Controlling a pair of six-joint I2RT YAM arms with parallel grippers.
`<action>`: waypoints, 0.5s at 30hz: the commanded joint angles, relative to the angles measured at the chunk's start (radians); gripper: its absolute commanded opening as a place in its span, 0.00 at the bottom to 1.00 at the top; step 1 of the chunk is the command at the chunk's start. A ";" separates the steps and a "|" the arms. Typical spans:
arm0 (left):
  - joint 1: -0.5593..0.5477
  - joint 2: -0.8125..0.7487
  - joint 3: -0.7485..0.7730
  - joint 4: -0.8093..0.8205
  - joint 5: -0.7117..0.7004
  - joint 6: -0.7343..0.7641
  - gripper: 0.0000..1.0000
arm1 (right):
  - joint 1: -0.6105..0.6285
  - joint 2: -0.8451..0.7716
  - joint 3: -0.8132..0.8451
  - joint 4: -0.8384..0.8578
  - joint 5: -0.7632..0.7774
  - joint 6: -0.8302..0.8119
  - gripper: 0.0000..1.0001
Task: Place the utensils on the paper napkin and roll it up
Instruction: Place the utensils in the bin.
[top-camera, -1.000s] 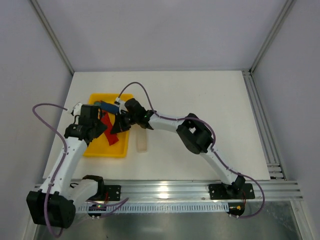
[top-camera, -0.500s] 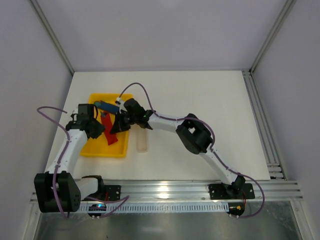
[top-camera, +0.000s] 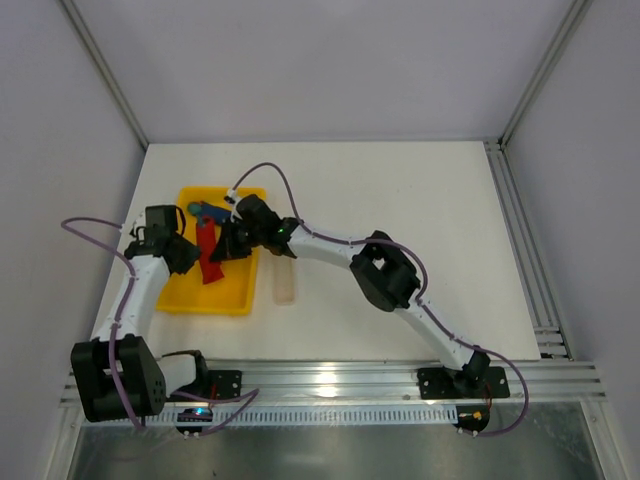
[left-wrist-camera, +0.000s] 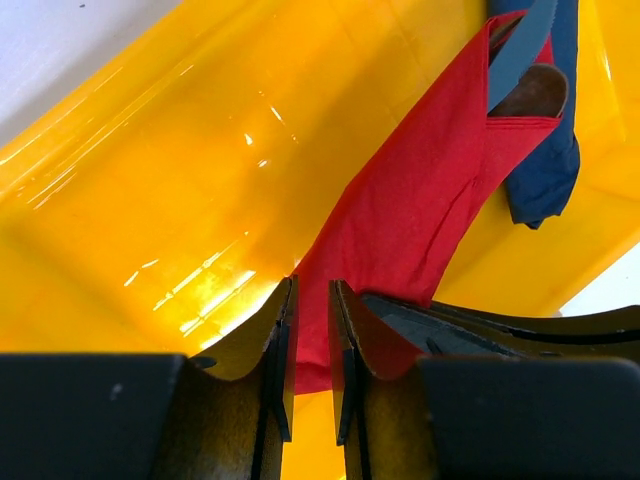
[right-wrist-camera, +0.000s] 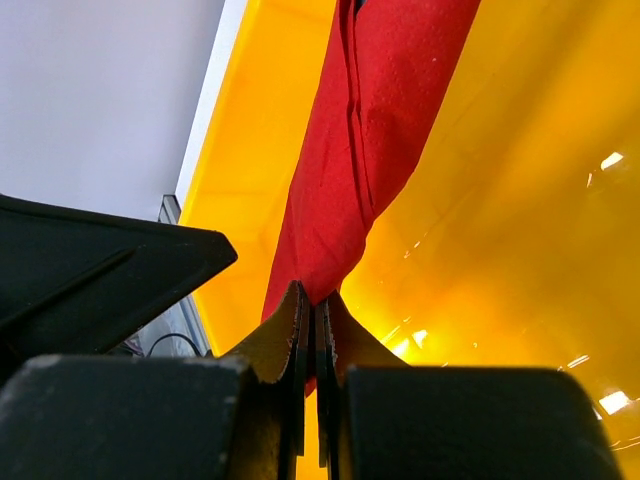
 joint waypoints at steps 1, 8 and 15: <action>0.008 0.015 0.051 0.021 -0.015 0.000 0.22 | 0.015 -0.006 0.039 -0.002 0.020 0.013 0.04; 0.011 0.032 0.041 0.036 -0.009 -0.003 0.22 | 0.021 0.069 0.120 -0.062 0.034 0.034 0.04; 0.011 0.075 0.028 0.053 0.028 0.001 0.22 | 0.026 0.094 0.132 -0.112 0.053 0.048 0.09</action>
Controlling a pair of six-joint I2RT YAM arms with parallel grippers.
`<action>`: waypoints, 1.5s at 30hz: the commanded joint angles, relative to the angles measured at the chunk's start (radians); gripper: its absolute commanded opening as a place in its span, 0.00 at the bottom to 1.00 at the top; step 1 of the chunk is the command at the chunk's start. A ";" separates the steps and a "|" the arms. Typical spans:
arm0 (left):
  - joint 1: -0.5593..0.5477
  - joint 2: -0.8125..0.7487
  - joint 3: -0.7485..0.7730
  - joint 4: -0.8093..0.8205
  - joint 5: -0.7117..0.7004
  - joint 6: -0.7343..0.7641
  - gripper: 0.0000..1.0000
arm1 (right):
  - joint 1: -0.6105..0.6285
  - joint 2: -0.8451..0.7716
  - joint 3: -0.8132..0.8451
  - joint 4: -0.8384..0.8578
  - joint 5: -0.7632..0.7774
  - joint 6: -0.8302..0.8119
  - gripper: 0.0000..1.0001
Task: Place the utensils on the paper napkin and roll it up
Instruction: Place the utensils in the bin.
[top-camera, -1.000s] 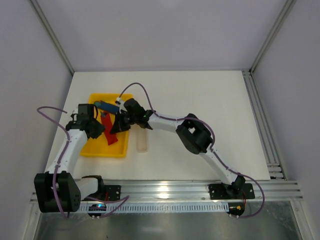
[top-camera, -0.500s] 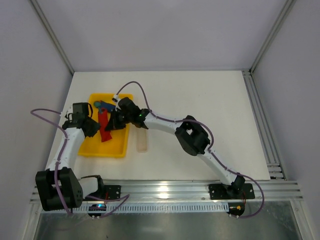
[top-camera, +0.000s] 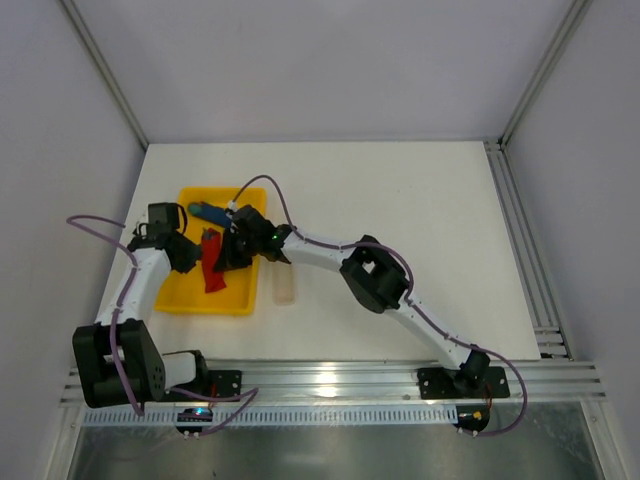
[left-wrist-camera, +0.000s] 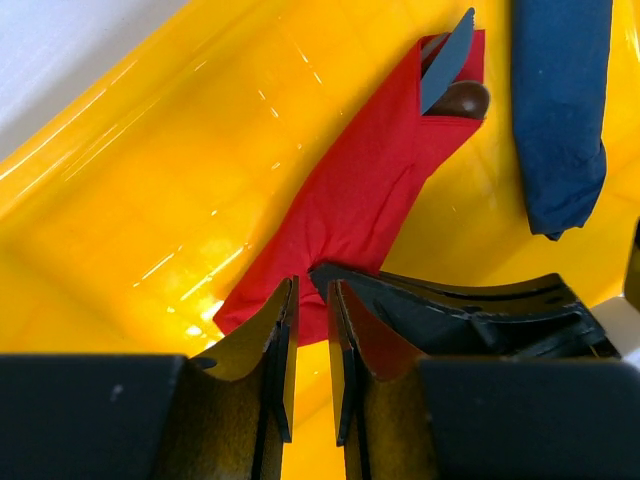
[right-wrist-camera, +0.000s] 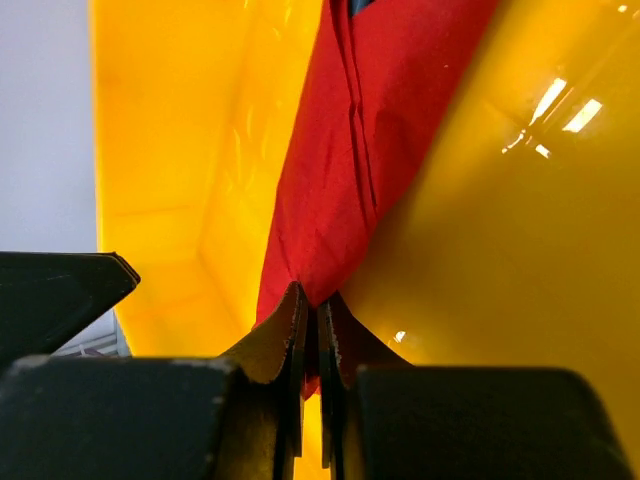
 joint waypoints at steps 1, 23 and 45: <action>0.007 0.017 0.005 0.050 0.026 -0.002 0.22 | 0.007 -0.012 0.046 -0.037 0.029 0.013 0.13; 0.008 0.072 0.010 0.061 0.064 0.002 0.22 | 0.004 -0.168 -0.126 0.054 0.106 -0.030 0.40; 0.008 0.115 -0.024 0.108 0.124 -0.010 0.23 | 0.003 -0.231 -0.201 0.057 0.179 -0.047 0.44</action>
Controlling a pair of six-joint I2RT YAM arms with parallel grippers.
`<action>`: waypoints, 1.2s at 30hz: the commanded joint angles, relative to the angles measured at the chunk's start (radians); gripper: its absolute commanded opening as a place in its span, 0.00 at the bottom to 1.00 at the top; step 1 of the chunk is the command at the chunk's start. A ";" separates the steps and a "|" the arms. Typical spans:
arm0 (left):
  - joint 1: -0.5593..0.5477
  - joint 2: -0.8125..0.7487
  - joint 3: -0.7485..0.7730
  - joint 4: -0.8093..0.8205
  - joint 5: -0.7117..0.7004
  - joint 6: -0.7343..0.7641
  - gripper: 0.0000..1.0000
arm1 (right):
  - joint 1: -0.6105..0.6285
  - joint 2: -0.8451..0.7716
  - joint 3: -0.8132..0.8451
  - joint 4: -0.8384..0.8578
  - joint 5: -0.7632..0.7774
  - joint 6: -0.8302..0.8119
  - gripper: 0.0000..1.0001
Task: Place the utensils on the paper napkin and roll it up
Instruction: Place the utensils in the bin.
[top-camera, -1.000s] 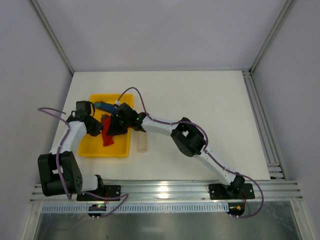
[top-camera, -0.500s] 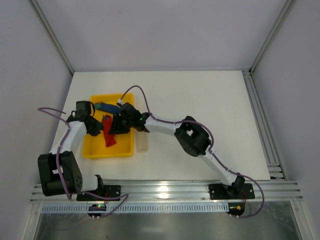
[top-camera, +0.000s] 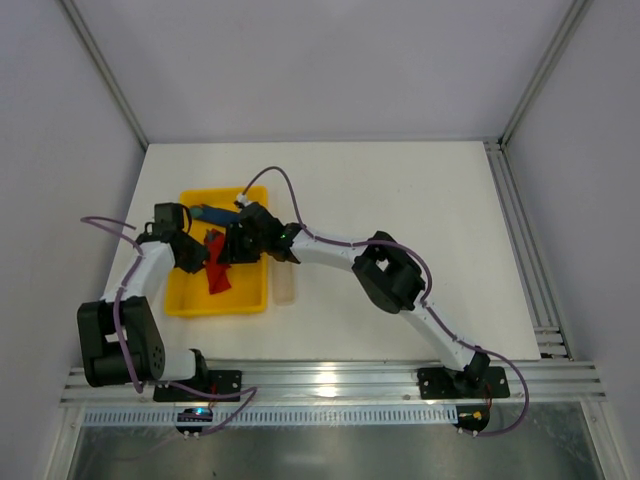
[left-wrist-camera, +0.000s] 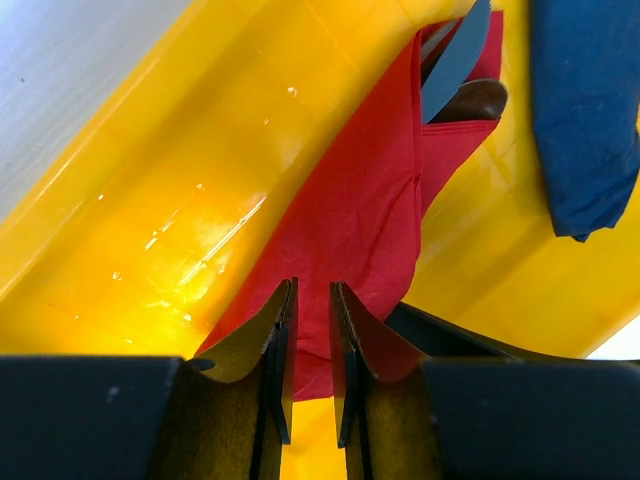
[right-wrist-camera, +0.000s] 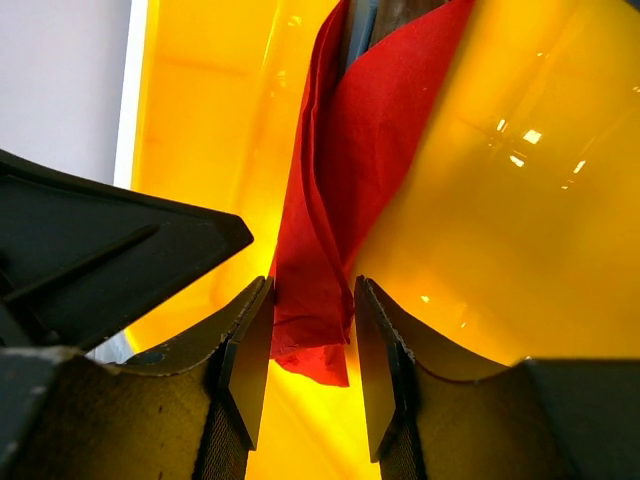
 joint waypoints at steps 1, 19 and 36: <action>0.007 0.010 -0.019 0.048 0.041 -0.003 0.23 | 0.004 -0.067 0.001 -0.003 0.036 -0.028 0.44; 0.007 0.056 -0.035 0.077 0.048 -0.008 0.23 | 0.007 -0.210 -0.066 -0.072 0.175 -0.106 0.45; 0.002 0.069 -0.038 0.113 0.143 -0.004 0.25 | 0.036 -0.178 -0.030 -0.032 0.082 -0.181 0.41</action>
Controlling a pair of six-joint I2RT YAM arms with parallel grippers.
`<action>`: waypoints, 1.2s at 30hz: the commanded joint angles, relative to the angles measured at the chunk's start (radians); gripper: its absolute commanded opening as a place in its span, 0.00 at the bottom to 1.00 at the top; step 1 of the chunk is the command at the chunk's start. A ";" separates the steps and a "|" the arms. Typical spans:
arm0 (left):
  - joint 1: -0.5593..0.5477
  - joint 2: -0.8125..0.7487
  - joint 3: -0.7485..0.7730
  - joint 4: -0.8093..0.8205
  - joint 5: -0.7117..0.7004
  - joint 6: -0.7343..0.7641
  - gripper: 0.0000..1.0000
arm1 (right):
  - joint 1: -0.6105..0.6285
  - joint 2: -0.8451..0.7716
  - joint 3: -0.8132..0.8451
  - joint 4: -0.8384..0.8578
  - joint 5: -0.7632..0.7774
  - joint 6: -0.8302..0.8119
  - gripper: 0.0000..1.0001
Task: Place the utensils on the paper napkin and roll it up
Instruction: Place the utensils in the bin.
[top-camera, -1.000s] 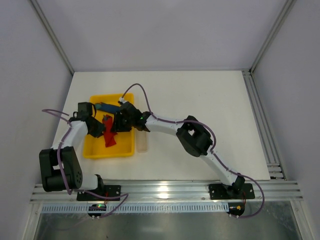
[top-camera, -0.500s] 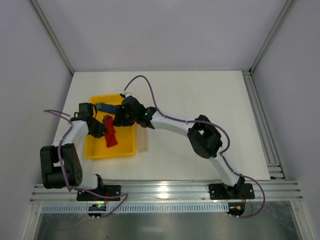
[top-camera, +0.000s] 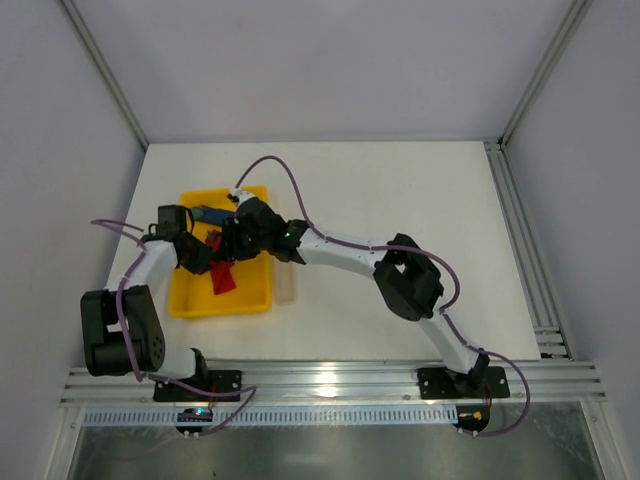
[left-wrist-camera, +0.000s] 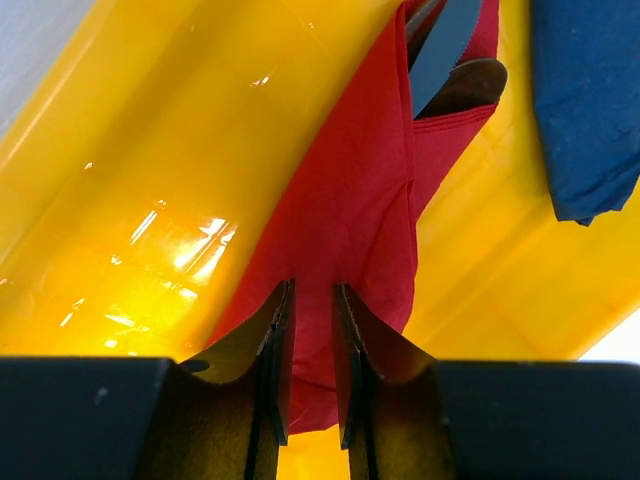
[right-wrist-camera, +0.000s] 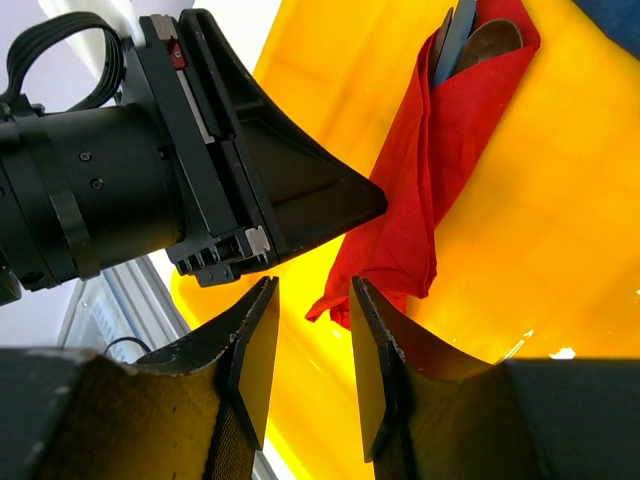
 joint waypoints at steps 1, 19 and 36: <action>0.002 0.016 -0.008 0.049 0.051 0.000 0.25 | 0.002 0.017 0.067 0.003 -0.015 -0.051 0.40; 0.001 0.020 -0.031 0.063 0.057 0.003 0.26 | 0.002 0.139 0.150 -0.088 -0.012 -0.094 0.41; 0.002 0.033 -0.038 0.075 0.050 -0.006 0.29 | -0.001 0.180 0.125 -0.040 -0.050 -0.048 0.40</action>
